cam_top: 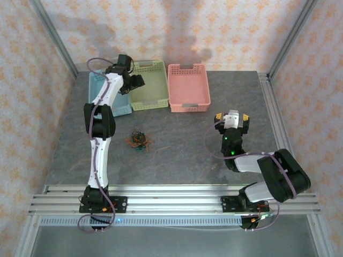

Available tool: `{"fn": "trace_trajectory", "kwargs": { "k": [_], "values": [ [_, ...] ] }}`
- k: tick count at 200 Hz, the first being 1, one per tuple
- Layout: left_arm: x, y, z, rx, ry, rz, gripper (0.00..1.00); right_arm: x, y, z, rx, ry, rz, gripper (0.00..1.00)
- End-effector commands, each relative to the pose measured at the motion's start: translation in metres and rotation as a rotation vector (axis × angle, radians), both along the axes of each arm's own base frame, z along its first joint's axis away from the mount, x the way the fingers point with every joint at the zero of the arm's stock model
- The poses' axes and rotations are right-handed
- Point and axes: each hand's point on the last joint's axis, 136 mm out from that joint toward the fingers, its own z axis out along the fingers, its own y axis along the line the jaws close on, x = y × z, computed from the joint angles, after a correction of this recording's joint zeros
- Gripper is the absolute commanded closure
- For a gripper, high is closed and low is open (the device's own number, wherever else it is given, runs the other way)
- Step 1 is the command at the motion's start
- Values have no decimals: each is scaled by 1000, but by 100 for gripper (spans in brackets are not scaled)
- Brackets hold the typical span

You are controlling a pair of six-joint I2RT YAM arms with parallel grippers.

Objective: Untangle the cables

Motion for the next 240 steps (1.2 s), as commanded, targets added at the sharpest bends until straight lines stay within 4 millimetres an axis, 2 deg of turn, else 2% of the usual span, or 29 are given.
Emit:
{"fn": "trace_trajectory", "kwargs": {
  "k": [1,77,112,144,172,210,240],
  "values": [
    [-1,-26,2,-1,4,-60,17,1,5,7,4,-30,21,1],
    [-4,-70,-27,14,47,-142,17,2,7,6,-1,-22,24,1],
    [3,-102,-20,15,-4,-189,15,4,8,6,-6,-16,28,1],
    [9,-113,-22,-26,-22,-160,15,3,8,6,-7,-19,31,1],
    [12,-134,-22,-56,-46,-190,16,3,9,5,-10,-16,35,1],
    [14,-145,-18,-60,-71,-218,15,4,11,5,-13,-13,38,1],
    [12,-141,-8,-15,-84,-244,13,4,10,5,-13,-14,37,1]
  ]
}}
